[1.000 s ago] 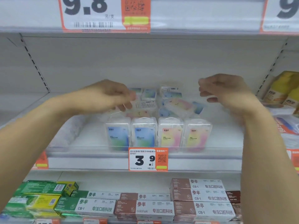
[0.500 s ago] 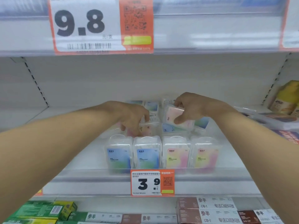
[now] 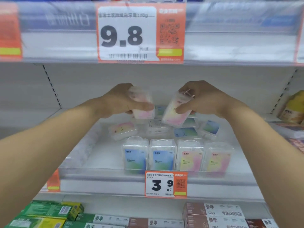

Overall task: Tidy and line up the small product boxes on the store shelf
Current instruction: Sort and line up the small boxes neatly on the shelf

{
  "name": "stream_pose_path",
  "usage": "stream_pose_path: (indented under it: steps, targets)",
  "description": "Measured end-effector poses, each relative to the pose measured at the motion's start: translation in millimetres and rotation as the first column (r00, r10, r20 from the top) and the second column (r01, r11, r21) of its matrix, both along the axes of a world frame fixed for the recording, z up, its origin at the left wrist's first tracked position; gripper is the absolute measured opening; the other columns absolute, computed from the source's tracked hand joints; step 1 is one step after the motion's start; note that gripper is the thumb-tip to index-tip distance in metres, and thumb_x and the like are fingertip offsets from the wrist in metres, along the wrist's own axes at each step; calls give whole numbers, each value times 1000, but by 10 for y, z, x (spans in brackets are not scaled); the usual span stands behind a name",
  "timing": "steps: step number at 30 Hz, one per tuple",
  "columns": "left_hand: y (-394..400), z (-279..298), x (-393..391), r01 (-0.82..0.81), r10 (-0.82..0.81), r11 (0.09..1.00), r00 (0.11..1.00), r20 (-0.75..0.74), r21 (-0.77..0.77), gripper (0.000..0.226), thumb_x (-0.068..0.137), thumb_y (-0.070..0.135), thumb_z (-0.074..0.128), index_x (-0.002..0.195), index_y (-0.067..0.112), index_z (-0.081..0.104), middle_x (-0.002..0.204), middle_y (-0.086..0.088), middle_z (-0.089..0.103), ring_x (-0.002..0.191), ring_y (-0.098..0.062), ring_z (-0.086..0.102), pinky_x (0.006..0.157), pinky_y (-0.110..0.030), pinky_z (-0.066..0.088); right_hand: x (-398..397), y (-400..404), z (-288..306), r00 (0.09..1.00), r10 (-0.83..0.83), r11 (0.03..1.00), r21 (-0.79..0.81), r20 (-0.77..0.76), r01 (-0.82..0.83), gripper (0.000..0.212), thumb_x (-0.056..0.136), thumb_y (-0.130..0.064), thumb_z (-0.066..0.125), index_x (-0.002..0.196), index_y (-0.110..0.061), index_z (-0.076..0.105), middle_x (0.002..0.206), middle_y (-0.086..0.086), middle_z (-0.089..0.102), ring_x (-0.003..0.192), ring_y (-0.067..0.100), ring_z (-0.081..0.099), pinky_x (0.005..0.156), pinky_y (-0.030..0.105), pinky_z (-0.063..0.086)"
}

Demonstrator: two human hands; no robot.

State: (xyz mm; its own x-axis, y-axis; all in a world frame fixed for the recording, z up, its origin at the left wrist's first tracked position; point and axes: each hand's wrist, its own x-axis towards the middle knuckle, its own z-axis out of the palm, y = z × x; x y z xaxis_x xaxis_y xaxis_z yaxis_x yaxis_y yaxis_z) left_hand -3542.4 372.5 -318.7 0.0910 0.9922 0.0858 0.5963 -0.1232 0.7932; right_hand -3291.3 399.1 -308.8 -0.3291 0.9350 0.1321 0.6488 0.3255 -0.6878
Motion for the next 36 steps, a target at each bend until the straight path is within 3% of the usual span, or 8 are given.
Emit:
stream_pose_path:
  steps: [7, 11, 15, 18, 20, 25, 29, 36]
  targets:
    - [-125, 18, 355, 161, -162, 987, 986, -47, -11, 32, 92, 47, 56, 101, 16, 59, 95, -10, 71, 79, -26, 73, 69, -41, 62, 388, -147, 7, 997, 20, 1000, 19, 72, -21, 24, 88, -26, 73, 110, -19, 70, 100, -5, 73, 62, 1, 68, 57, 18, 54]
    - [-58, 61, 673, 226, -244, 958, 965, -90, -180, 38, 87, 45, 64, 114, 18, 59, 101, -6, 72, 84, -21, 74, 78, -39, 61, 712, -214, -5, 999, 37, 996, -77, 34, -34, 22, 89, -19, 71, 111, -19, 70, 105, -1, 74, 79, 9, 73, 64, 20, 58]
    - [5, 40, 967, 262, -321, 930, 920, -223, -258, 34, 81, 42, 72, 104, 17, 66, 99, 1, 69, 89, -18, 71, 83, -35, 60, 937, -247, -33, 998, 66, 982, -180, 21, -61, 23, 87, -13, 73, 108, -22, 67, 103, -6, 72, 66, 2, 72, 52, 8, 49]
    - [-7, 19, 1118, 289, -405, 877, 875, -266, -385, 33, 83, 44, 71, 94, 13, 71, 97, 0, 69, 94, -20, 70, 87, -35, 58, 1015, -205, -109, 995, 95, 966, -244, 30, -85, 31, 83, -16, 78, 112, -24, 70, 113, -7, 71, 92, 12, 72, 75, 22, 60]
    - [-21, -4, 1176, 298, -443, 831, 865, -235, -469, 42, 86, 48, 66, 104, 11, 71, 100, -3, 71, 95, -21, 71, 90, -35, 57, 1055, -168, -167, 992, 123, 938, -323, -21, -124, 32, 82, -18, 77, 113, -22, 70, 114, -6, 73, 100, 14, 71, 82, 28, 60]
    - [7, -82, 1210, 308, -444, 825, 871, -208, -473, 30, 96, 36, 56, 114, 15, 66, 104, -4, 69, 96, -21, 68, 91, -34, 56, 1095, -154, -326, 976, 191, 855, -470, -104, -217, 48, 73, -40, 67, 112, -12, 72, 108, 3, 76, 99, 15, 69, 77, 25, 55]
    - [33, -81, 1189, 310, -460, 809, 862, -210, -499, 30, 96, 35, 55, 117, 16, 65, 116, -8, 68, 92, -18, 67, 87, -28, 57, 1084, -122, -374, 974, 191, 850, -477, -122, -226, 42, 80, -37, 66, 108, -6, 73, 99, 5, 76, 92, 15, 68, 75, 26, 55]
    - [-4, -77, 1128, 370, -542, 750, 818, -190, -548, 30, 98, 37, 51, 110, 14, 67, 116, -15, 69, 101, -25, 68, 99, -41, 52, 1057, -159, -347, 968, 228, 837, -486, -108, -252, 26, 90, -28, 64, 103, -8, 75, 95, 1, 76, 86, 11, 68, 71, 21, 54]
